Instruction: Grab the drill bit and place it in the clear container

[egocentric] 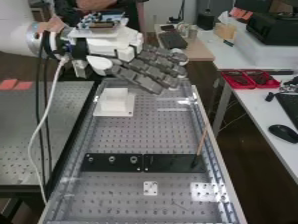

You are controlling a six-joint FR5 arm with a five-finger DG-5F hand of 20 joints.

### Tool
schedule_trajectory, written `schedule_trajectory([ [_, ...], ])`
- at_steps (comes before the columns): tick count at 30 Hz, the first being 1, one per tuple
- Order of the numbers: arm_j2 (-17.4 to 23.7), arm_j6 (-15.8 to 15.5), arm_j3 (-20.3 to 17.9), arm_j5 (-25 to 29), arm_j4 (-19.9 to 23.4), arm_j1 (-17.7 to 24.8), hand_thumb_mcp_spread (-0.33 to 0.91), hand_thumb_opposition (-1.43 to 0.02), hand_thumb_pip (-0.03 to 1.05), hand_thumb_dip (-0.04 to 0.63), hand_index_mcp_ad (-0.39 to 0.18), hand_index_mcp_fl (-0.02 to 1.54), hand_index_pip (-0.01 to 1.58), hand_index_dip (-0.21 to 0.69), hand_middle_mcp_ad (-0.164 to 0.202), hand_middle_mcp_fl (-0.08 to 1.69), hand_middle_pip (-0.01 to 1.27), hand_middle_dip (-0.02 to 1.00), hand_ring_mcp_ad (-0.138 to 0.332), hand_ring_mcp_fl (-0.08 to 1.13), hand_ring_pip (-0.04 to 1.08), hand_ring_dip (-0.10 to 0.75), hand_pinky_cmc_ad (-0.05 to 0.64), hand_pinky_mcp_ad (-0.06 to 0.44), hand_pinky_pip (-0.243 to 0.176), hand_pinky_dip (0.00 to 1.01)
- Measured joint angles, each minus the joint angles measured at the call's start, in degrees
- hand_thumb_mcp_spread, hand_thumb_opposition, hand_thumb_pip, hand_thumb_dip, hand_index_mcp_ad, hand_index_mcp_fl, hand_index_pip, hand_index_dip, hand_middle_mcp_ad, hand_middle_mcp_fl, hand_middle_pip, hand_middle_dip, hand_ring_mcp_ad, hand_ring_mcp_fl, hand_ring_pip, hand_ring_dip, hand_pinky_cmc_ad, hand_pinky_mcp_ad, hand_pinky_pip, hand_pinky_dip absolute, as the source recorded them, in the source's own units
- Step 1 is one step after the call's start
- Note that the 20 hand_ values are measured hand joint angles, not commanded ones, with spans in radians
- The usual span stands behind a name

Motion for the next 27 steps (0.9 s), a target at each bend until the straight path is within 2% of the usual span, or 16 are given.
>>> schedule_trajectory([
  [6, -1.0, 2.3, -1.1, 2.8, 1.1, 0.1, 0.18, -0.7, 0.13, 0.021, 0.133, 0.06, 0.1, -0.045, 0.155, 0.07, 0.17, 0.05, 0.262, 0.09, 0.11, -0.033, 0.33, 0.248, -0.089, 0.31],
  [24, -2.1, 3.2, -1.0, 4.6, 0.3, 0.3, 0.2, -0.7, 0.15, 0.021, 0.133, 0.06, 0.1, -0.044, 0.155, 0.07, 0.17, 0.05, 0.262, 0.08, 0.11, -0.033, 0.328, 0.248, -0.089, 0.31],
  [27, -3.1, 3.2, -1.0, 5.0, 0.3, 0.3, 0.25, -0.7, 0.16, 0.021, 0.126, 0.06, 0.1, -0.052, 0.152, 0.07, 0.16, 0.05, 0.265, 0.08, 0.11, -0.033, 0.33, 0.248, -0.089, 0.31],
])
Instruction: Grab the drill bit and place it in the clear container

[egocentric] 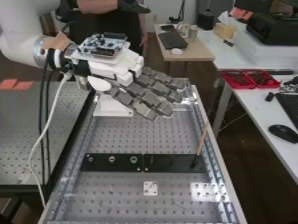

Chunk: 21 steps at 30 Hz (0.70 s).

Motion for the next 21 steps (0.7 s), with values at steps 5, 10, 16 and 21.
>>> schedule_trajectory([
  [5, -2.2, 0.3, 0.0, 0.4, 0.2, -0.4, 0.28, -0.69, 0.16, 0.021, 0.087, 0.06, 0.1, -0.01, 0.155, 0.07, 0.16, 0.05, 0.265, 0.06, 0.11, -0.033, 0.328, 0.248, -0.089, 0.3],
  [10, -4.5, 1.2, 0.1, 1.1, 0.5, -0.9, 0.31, -0.7, 0.21, 0.024, 0.052, 0.06, 0.1, 0.021, 0.154, 0.0, 0.16, 0.05, 0.264, 0.05, 0.11, -0.033, 0.328, 0.248, -0.093, 0.3],
  [16, -7.4, 2.5, 0.3, 2.5, 1.3, -1.3, 0.35, -0.7, 0.22, 0.024, 0.0, 0.06, 0.1, 0.066, 0.155, 0.0, 0.16, 0.05, 0.264, 0.03, 0.11, -0.033, 0.328, 0.234, -0.089, 0.27],
  [21, -10.3, 3.8, 0.7, 4.1, 2.9, -1.4, 0.42, -0.69, 0.23, 0.051, -0.04, 0.11, 0.1, 0.136, 0.155, 0.01, 0.16, 0.06, 0.265, 0.02, 0.09, -0.03, 0.328, 0.232, -0.089, 0.24],
])
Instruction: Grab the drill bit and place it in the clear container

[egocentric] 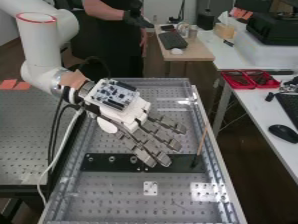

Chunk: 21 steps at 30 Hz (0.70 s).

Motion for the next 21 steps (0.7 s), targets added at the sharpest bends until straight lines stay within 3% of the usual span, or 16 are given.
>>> schedule_trajectory([
  [7, -3.2, 1.1, 1.0, 1.8, 2.5, 0.0, 0.45, -0.71, 0.25, 0.098, -0.056, 0.15, 0.14, 0.243, 0.147, 0.0, 0.15, 0.06, 0.253, 0.01, 0.09, -0.03, 0.328, 0.23, -0.089, 0.19],
  [9, -3.9, 1.2, 1.3, 2.4, 3.6, 0.0, 0.48, -0.71, 0.25, 0.117, -0.065, 0.21, 0.26, 0.271, 0.138, 0.01, 0.15, 0.06, 0.258, 0.01, 0.09, -0.033, 0.33, 0.23, -0.093, 0.18],
  [12, -4.6, 1.3, 1.6, 3.0, 5.0, 0.0, 0.49, -0.71, 0.3, 0.122, -0.082, 0.25, 0.45, 0.276, 0.108, 0.0, 0.15, 0.06, 0.23, 0.01, 0.09, -0.03, 0.328, 0.232, -0.093, 0.18],
  [18, -6.1, 1.5, 2.2, 3.9, 8.0, -0.1, 0.55, -0.74, 0.31, 0.164, -0.087, 0.39, 0.77, 0.274, 0.099, 0.06, 0.15, 0.08, 0.218, 0.01, 0.09, -0.033, 0.33, 0.197, -0.093, 0.18],
  [21, -6.9, 1.8, 2.8, 4.2, 8.8, -0.2, 0.55, -0.76, 0.31, 0.162, -0.103, 0.43, 0.85, 0.274, 0.101, 0.07, 0.14, 0.08, 0.218, 0.01, 0.09, -0.033, 0.33, 0.18, -0.093, 0.18],
])
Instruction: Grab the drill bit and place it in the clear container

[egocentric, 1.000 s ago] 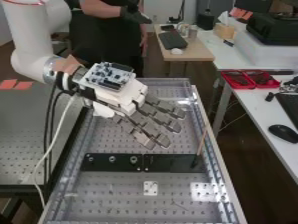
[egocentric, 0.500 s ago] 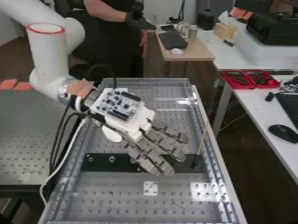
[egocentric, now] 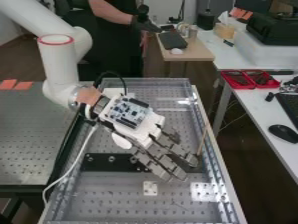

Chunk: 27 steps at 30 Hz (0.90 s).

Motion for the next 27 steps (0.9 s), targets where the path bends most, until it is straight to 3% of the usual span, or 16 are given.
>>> schedule_trajectory([
  [16, -4.2, 0.2, 3.8, 1.2, 1.4, -0.5, 0.57, -0.8, 0.31, 0.19, -0.11, 0.43, 0.94, 0.274, 0.096, 0.13, 0.15, 0.14, 0.209, 0.02, 0.09, -0.03, 0.325, 0.183, -0.093, 0.18],
  [20, -4.8, -0.6, 4.0, 1.6, 1.7, -0.5, 0.57, -0.81, 0.31, 0.204, -0.11, 0.49, 0.97, 0.274, 0.099, 0.14, 0.14, 0.14, 0.209, 0.01, 0.1, -0.03, 0.325, 0.187, -0.091, 0.18],
  [27, -5.5, -1.6, 3.9, 1.8, 1.9, -0.4, 0.66, -0.86, 0.37, 0.22, -0.175, 0.66, 1.14, 0.297, 0.093, 0.2, 0.15, 0.16, 0.209, 0.01, 0.11, -0.03, 0.323, 0.183, -0.091, 0.18],
])
